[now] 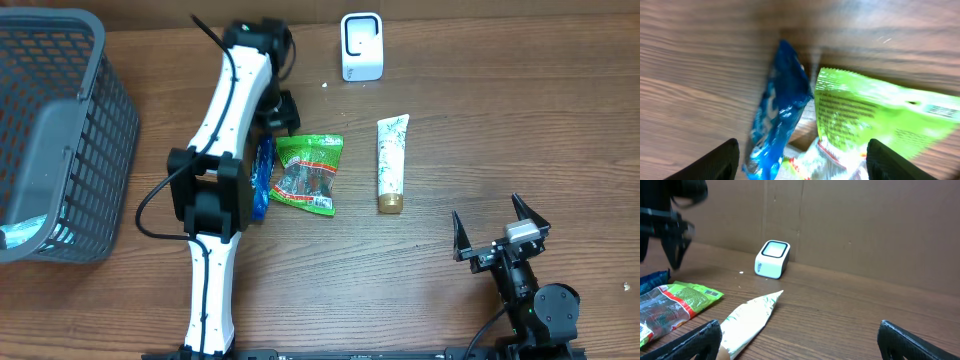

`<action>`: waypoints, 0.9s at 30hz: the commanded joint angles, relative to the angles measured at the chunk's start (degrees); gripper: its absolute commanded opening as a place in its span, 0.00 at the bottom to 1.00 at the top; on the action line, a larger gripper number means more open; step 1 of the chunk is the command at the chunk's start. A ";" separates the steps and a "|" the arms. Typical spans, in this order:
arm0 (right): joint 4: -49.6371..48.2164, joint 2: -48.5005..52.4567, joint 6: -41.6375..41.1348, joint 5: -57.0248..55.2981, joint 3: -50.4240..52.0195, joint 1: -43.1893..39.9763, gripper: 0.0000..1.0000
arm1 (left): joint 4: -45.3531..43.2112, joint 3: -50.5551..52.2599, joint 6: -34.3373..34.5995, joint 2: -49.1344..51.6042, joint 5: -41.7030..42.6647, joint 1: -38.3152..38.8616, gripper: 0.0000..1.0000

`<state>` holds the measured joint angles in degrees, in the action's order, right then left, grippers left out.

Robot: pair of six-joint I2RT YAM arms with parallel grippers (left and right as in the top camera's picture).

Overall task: Scan the item barcode
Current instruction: 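Carry the Oreo pack out and place it left of the green bag, then move the left gripper back into the basket and grasp the mint-green wipes pack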

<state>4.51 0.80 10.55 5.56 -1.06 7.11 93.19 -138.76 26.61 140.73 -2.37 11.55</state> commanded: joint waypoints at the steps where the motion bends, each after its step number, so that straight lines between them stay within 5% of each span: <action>1: -0.31 -0.63 0.00 -0.09 0.61 -0.33 1.00 | 3.67 -12.66 -7.15 -5.22 0.98 -2.99 0.70; 5: -0.31 -0.63 0.02 -0.09 0.61 -0.33 1.00 | 3.63 -16.06 -8.85 -14.14 4.81 -7.41 0.70; 14: -0.31 -0.63 0.02 -0.09 0.61 -0.33 1.00 | 3.63 -15.56 -9.66 -29.97 -6.12 -26.97 0.72; 21: -0.31 -0.63 0.02 -0.09 0.61 -0.33 1.00 | 3.21 -10.05 -7.28 -28.11 -3.34 -48.33 0.66; 27: -0.31 -0.63 0.00 -0.09 0.61 -0.33 1.00 | -0.04 -5.44 -7.52 -22.58 -2.62 -53.44 0.63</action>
<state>4.49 0.80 10.55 5.56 -1.06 7.11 93.86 -146.06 18.87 116.11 -5.82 -41.82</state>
